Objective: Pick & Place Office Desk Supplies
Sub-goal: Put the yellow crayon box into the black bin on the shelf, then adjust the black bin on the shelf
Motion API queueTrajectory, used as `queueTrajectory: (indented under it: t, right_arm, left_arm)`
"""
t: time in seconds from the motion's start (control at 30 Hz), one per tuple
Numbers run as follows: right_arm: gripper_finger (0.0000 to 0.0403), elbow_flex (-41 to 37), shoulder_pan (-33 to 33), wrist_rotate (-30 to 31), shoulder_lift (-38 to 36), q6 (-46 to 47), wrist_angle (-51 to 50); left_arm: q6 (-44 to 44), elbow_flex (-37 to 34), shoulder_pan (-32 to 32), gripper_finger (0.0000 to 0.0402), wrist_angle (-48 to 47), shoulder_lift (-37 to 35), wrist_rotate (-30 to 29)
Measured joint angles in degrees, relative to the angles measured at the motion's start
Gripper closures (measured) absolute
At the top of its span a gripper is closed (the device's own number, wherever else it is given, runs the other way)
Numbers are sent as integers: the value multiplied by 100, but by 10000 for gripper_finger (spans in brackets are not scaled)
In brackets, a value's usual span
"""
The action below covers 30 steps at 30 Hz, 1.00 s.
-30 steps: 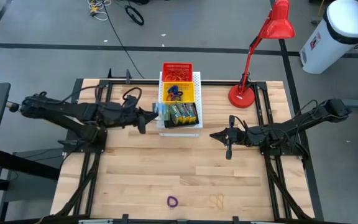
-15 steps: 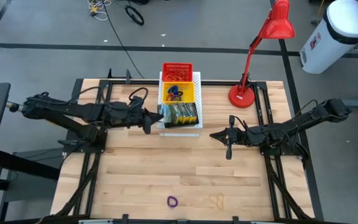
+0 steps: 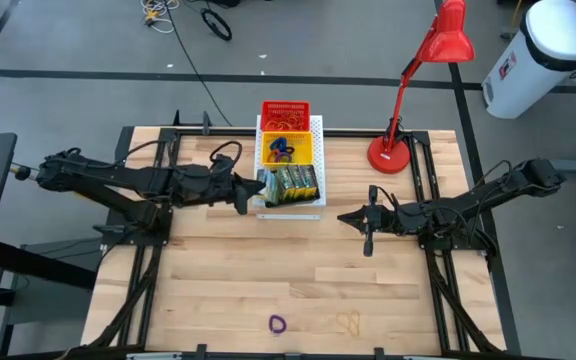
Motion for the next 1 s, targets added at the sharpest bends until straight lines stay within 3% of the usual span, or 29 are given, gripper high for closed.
queueTrajectory:
  t: [0.4, 1.0]
  right_arm:
    - [392, 0, 0, -44, 0, -37, 16]
    - [392, 0, 0, -44, 0, -39, 27]
  left_arm:
    - [329, 0, -2, 362, -26, 33, -392]
    - [1413, -2, -4, 290, 209, 235, -368]
